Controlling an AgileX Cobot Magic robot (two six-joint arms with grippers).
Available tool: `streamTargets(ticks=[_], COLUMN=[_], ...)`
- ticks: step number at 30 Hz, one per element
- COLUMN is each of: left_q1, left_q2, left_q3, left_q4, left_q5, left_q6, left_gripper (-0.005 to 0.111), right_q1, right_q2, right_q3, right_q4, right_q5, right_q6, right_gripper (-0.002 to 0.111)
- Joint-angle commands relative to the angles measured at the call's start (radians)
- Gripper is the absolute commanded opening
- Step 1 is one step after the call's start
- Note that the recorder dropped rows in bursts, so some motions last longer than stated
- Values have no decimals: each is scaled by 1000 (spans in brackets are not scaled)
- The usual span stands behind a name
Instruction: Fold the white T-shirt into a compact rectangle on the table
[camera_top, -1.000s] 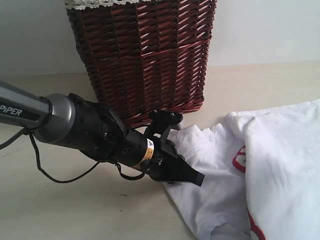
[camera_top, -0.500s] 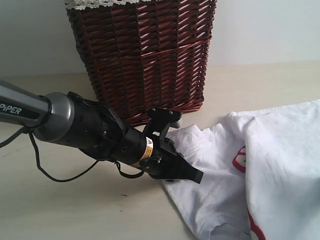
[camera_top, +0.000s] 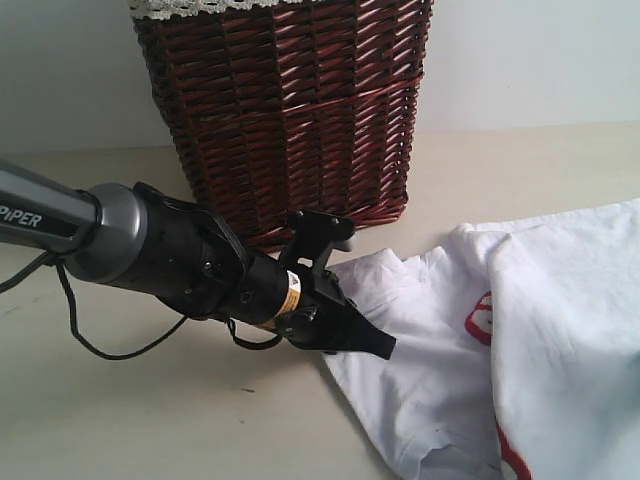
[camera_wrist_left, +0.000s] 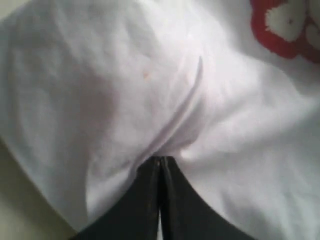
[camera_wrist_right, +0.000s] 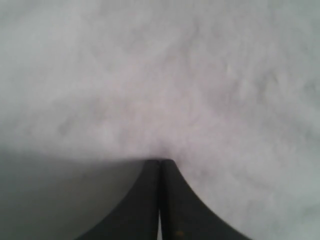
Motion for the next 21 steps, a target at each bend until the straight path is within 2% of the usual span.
streamTargets(ticks=[1,8,11,12,14,18,21], left_q1=[57,200,225,220,186,63,9], left_q2=[-3,-3,-29,-44,-70,-39,24], left_q3=[-6,-6,-6,-6,-6,-25,-63], left_q4=[14,35,35,35,35,35,35], left_q5=[62,32,-182,-260,-317,-234,-282], left_q6=[-4,-4,-3,-1,41,106,97], left_gripper=[0,0,0,0,0,0,0], right_q1=[-4,-4,-4,-4,-4,-4,-4], right_q2=[9,9,9,9,9,9,9], right_q3=[2,2,2,2,2,2,2], right_q4=[-2,5,5,6,6,6,6], right_q5=[77,78,78,76,66,50,50], right_q6=[-18,-17,-17,-17,-17,-17,-17], right_gripper=[0,0,0,0,0,0,0])
